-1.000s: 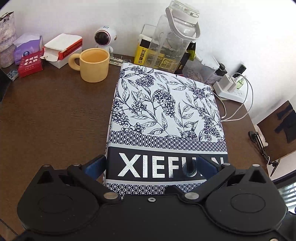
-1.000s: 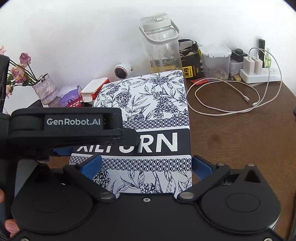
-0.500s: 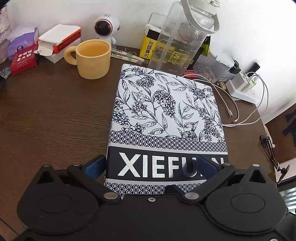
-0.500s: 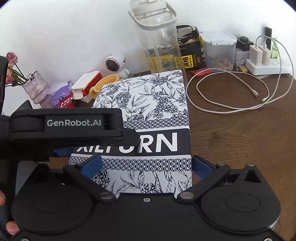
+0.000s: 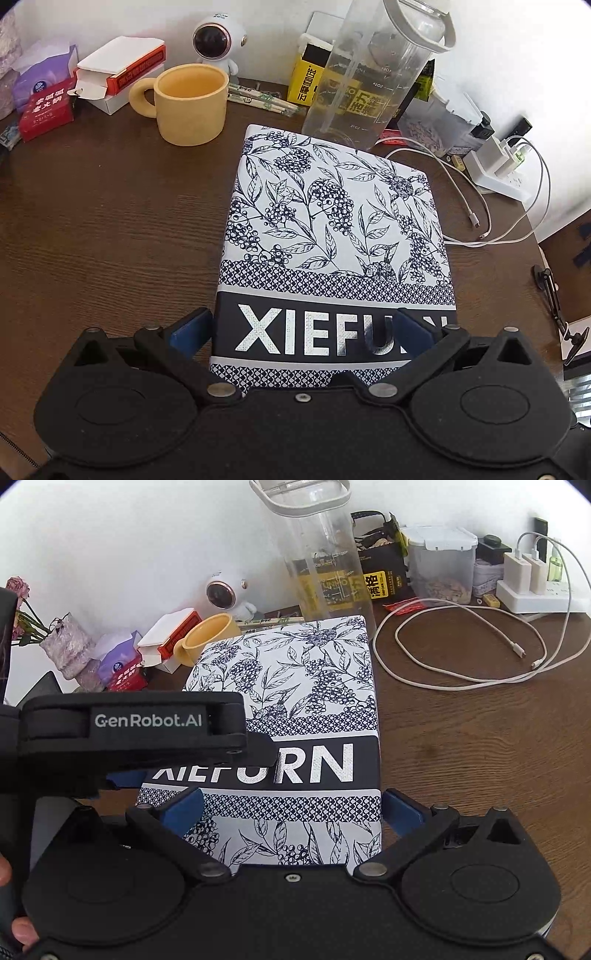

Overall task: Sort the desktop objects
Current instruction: 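Lower the lid with both tools down onto the floral box rim, then open both tools and release the lid on the box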

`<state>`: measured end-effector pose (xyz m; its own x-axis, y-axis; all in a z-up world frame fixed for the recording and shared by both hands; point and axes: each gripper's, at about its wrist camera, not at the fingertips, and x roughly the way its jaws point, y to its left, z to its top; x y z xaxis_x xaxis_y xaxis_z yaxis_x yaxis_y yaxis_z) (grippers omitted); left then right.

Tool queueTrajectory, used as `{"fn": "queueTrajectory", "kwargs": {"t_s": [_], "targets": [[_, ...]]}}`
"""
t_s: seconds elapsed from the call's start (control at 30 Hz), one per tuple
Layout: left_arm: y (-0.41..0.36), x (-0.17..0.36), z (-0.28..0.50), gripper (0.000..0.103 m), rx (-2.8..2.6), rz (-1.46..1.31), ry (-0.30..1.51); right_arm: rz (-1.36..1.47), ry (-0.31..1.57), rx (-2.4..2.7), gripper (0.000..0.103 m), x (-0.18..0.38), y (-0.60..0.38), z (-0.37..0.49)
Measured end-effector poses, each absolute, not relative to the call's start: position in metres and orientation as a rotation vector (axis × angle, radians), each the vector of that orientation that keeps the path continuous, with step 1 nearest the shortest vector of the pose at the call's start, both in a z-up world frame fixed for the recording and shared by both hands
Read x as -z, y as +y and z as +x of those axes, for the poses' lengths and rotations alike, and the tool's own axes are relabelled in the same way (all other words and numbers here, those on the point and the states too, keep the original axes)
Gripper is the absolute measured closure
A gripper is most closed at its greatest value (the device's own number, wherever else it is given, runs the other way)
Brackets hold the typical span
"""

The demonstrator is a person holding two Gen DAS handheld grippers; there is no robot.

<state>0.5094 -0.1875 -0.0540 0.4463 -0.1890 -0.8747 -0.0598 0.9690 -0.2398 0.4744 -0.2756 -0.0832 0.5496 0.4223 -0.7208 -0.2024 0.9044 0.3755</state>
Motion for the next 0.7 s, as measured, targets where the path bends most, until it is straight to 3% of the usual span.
{"fn": "queueTrajectory", "kwargs": {"t_s": [0.7], "targets": [[-0.179,0.068,0.508,0.0,0.119,-0.276,1.098,0.251,0.888,-0.367,0.0,0.095,-0.275,0.469]]}}
